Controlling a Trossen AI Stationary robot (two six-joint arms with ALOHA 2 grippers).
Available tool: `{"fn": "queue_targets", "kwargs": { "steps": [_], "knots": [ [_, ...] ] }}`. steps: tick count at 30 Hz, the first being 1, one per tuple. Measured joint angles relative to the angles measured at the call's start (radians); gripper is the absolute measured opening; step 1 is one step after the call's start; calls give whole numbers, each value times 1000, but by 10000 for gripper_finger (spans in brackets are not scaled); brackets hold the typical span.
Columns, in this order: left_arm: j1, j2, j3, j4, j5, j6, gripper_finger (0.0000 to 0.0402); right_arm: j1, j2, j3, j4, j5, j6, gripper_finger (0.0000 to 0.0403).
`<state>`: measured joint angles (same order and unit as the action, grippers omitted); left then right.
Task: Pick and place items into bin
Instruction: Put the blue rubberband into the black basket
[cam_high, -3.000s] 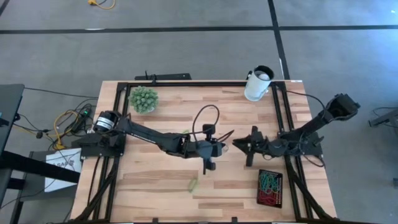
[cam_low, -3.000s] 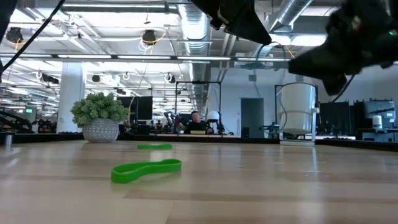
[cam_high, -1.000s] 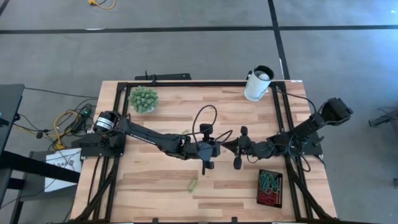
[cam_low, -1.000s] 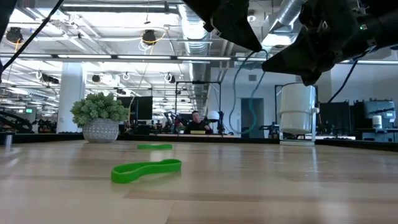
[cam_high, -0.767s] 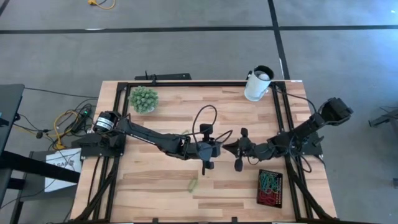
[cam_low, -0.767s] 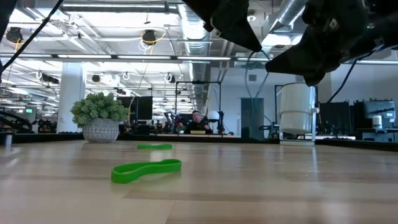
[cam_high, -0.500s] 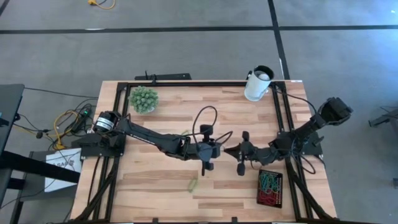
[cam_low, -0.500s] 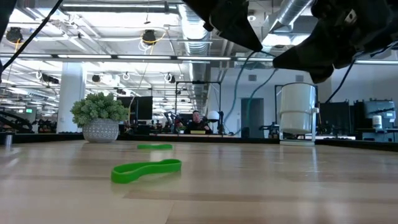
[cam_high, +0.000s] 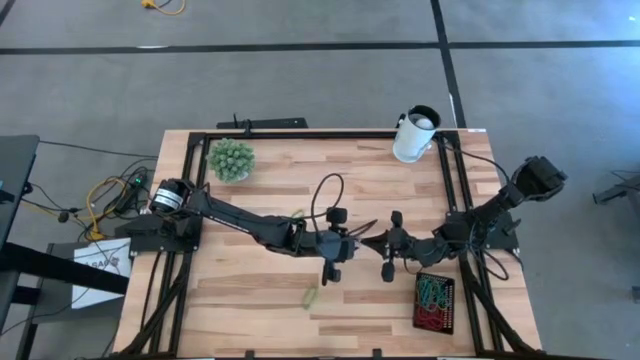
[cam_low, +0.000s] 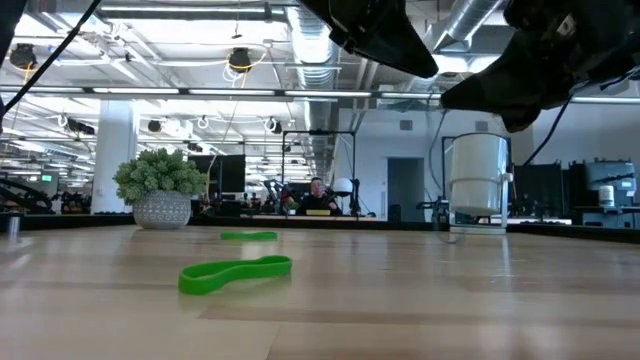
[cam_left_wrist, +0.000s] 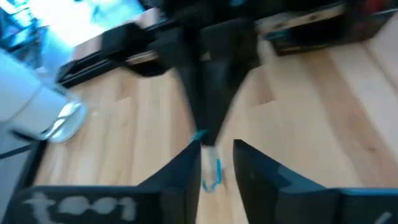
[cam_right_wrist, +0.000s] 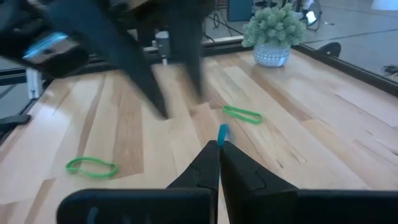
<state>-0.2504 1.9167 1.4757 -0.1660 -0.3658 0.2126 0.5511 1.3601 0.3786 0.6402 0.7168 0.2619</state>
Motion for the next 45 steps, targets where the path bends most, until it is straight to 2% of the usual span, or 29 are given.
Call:
{"fn": "queue_targets", "kwargs": {
  "steps": [4,9,16,20,23,26,35,41,45],
  "knots": [
    [0,0,0,-14,-132,-22,109,57,-61,0,-17,-5,0,0],
    [1,0,0,-103,-220,-52,117,210,-272,0,-153,10,29,0],
    [0,0,0,-239,-218,-174,117,510,-630,0,-552,-17,333,0],
    [0,0,0,-254,-218,-201,117,656,-725,0,-818,-16,528,0],
    [1,0,0,-247,-218,-209,117,721,-724,0,-994,-7,606,0],
    [1,0,0,-236,-218,-209,117,765,-700,0,-1071,-18,699,0],
    [4,0,0,-240,-215,-209,117,885,-625,0,-1066,-56,853,4],
    [8,0,0,-240,-214,-217,117,902,-497,0,-1081,-166,1039,20],
    [9,0,0,-240,-214,-216,117,900,-443,0,-1065,-170,1099,31]
  ]
}}
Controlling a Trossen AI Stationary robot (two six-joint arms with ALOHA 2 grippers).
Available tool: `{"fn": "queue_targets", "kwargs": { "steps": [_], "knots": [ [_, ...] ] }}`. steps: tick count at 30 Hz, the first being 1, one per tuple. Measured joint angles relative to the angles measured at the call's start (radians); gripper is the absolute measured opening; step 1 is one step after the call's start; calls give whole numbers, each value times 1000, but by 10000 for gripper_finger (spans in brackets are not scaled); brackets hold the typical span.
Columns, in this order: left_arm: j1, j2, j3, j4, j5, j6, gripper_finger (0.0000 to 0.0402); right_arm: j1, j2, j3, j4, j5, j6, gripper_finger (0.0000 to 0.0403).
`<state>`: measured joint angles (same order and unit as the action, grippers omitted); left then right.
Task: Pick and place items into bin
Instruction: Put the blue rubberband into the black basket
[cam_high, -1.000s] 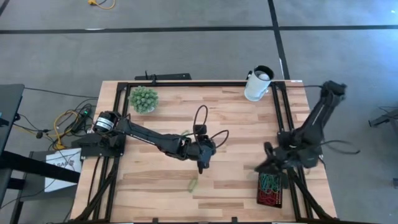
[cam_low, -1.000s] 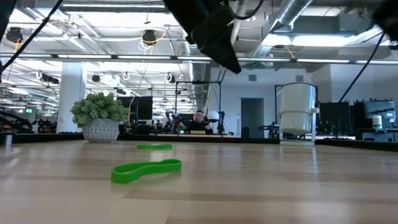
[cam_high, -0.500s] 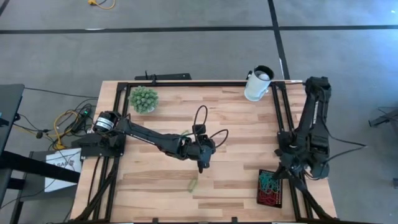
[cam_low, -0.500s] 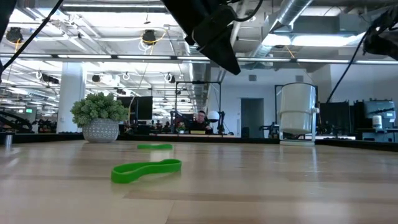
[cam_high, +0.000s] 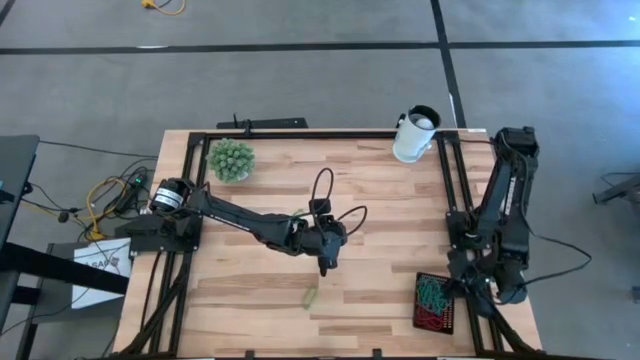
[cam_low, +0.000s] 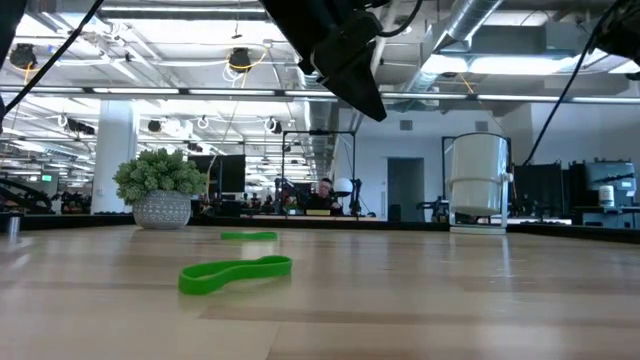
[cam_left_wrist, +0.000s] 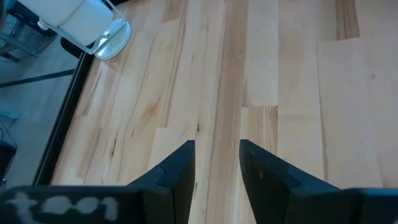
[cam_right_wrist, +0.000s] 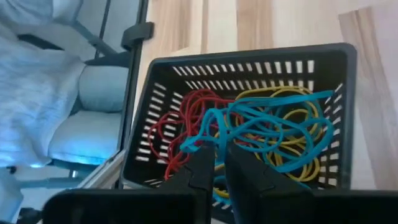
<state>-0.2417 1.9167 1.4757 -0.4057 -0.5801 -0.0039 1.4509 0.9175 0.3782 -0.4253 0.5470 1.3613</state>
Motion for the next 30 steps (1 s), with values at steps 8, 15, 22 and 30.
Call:
{"fn": "queue_targets", "kwargs": {
  "steps": [8,15,22,30],
  "knots": [
    [2,0,0,0,1,0,117,0,4,0,22,0,7,46],
    [2,0,0,1,2,-1,117,-28,22,0,22,-101,162,46],
    [2,0,0,5,2,-5,117,-166,58,0,22,-254,118,46],
    [2,0,0,4,3,-4,117,-331,17,0,22,-528,-32,38]
  ]
}}
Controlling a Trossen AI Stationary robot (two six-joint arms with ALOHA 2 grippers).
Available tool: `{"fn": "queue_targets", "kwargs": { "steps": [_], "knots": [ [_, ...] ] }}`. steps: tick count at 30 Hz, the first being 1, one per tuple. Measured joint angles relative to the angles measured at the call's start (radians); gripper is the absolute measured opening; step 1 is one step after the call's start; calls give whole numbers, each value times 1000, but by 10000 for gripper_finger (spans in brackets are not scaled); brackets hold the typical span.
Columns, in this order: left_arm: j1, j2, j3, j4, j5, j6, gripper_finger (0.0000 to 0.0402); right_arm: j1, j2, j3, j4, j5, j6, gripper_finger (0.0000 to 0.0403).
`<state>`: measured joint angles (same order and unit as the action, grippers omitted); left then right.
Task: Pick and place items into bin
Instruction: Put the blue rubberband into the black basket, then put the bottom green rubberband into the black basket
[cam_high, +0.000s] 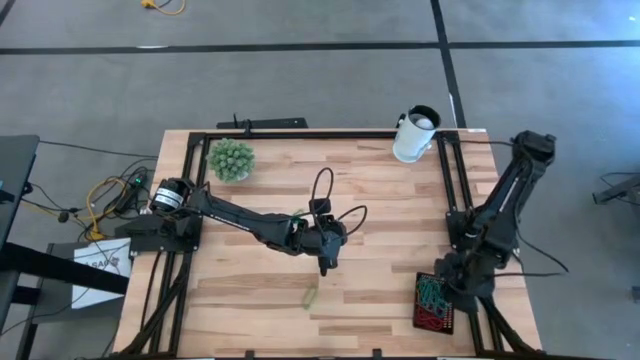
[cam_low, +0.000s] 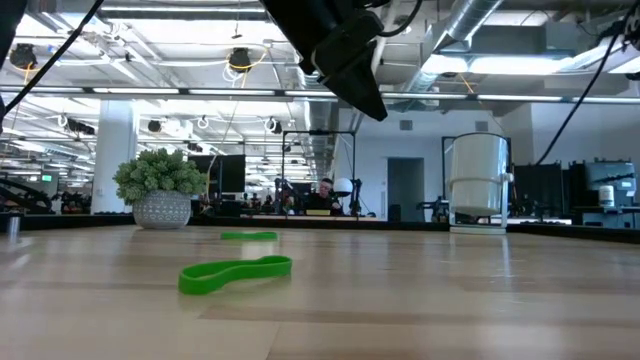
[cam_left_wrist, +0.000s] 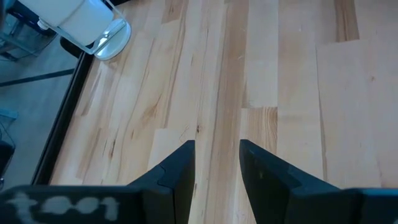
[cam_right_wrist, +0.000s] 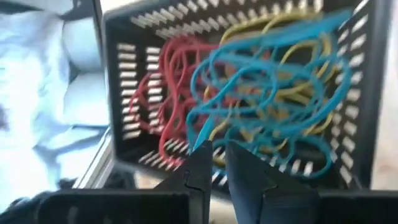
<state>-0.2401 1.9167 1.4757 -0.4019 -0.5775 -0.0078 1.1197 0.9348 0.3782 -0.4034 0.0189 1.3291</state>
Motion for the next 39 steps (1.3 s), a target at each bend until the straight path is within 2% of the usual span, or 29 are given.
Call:
{"fn": "queue_targets", "kwargs": {
  "steps": [2,5,9,12,15,20,24,30,35,39],
  "knots": [
    [0,0,0,0,0,10,117,-27,-19,0,-2,-48,-2,32],
    [0,0,0,-21,5,27,117,-60,-44,0,-3,-64,-30,21],
    [-3,0,0,-123,92,-9,117,-110,-69,0,0,-65,-163,10],
    [-6,0,-1,-233,241,-156,117,-160,-86,0,0,-64,-282,9],
    [-18,0,-38,-255,365,-362,117,-209,-104,0,0,-64,-408,12],
    [-81,0,-139,-180,453,-498,117,-283,-113,0,-8,-32,-576,18],
    [-137,0,-157,-201,451,-558,117,-327,-113,0,-8,-14,-666,17],
    [-181,0,-156,-180,367,-606,117,-393,-113,0,-8,0,-735,18],
    [-198,0,-156,-151,335,-669,117,-435,-113,0,11,127,-736,20],
    [-212,5,-156,-106,329,-669,117,-452,-112,0,47,277,-739,17]
  ]
}}
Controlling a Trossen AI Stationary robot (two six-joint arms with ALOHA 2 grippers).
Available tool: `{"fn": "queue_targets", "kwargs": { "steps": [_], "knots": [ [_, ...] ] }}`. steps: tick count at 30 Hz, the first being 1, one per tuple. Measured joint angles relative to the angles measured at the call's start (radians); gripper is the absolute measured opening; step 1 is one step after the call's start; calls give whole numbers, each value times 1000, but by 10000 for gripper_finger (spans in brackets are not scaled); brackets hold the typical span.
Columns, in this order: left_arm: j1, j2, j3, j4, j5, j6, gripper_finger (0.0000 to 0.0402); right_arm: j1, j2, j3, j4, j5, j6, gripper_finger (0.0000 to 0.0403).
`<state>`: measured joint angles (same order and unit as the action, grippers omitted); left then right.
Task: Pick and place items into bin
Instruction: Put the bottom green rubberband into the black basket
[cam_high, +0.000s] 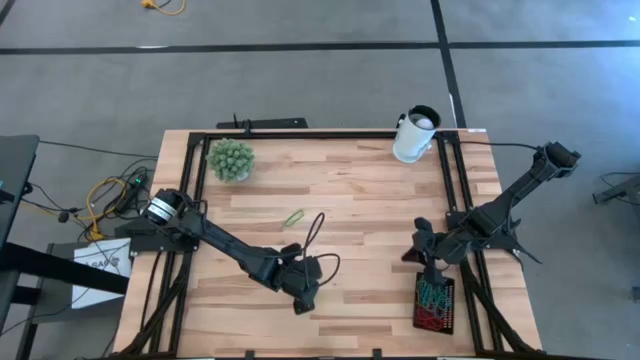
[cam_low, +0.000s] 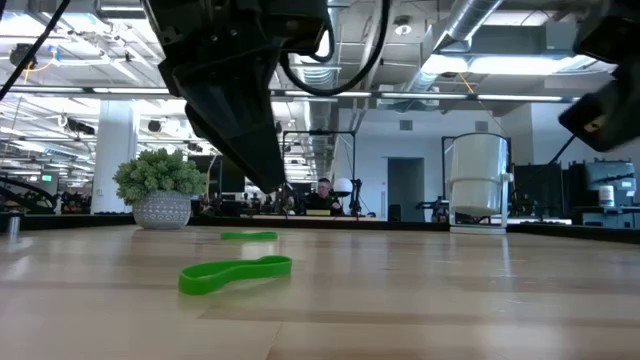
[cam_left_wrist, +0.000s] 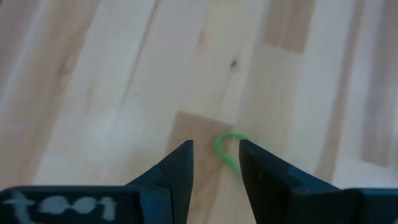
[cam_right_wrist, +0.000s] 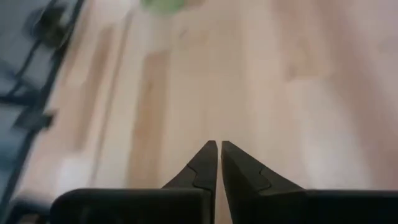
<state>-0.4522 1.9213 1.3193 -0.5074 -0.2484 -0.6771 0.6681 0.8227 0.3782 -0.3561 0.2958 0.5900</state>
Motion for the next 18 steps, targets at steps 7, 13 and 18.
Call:
{"fn": "queue_targets", "kwargs": {
  "steps": [7,13,18],
  "knots": [
    [-12,87,0,62,27,15,117,-3,7,0,58,314,2,17],
    [-13,141,12,58,21,-8,117,-4,64,2,157,368,25,17],
    [-15,142,15,59,-30,11,110,-38,154,0,221,377,-17,16]
  ]
}}
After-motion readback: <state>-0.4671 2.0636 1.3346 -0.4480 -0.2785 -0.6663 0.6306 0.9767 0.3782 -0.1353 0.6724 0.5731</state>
